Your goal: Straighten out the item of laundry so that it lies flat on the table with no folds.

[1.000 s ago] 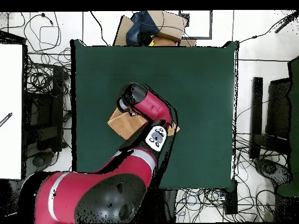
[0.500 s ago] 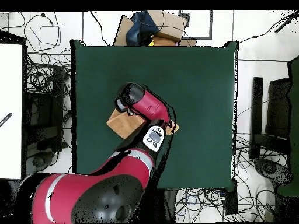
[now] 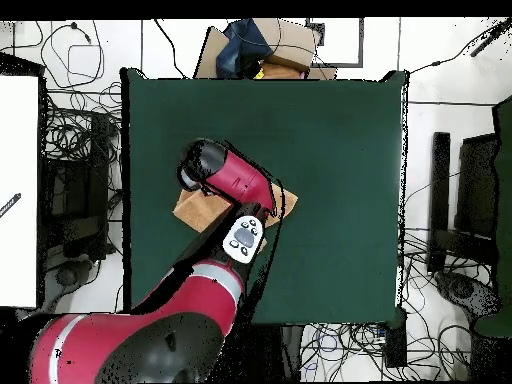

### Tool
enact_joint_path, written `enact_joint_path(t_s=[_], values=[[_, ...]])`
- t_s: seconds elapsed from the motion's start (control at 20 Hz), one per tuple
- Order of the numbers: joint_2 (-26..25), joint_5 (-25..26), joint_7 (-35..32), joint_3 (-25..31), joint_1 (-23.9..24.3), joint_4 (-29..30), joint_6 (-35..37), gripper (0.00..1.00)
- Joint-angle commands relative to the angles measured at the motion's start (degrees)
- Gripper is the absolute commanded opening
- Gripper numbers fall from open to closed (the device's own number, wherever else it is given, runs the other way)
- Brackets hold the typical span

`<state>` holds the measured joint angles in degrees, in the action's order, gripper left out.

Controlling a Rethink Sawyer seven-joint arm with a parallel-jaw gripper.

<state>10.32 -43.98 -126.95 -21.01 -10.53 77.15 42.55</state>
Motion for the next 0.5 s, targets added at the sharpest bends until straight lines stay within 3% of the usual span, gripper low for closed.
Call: enact_joint_path(t_s=[0.05, 0.5], values=[[2.2, -1.9, -21.1, 4.0, -1.3, 5.2, 4.9, 0.00], [5.8, -4.8, -15.9, 7.1, 1.2, 10.9, 1.3, 0.00]])
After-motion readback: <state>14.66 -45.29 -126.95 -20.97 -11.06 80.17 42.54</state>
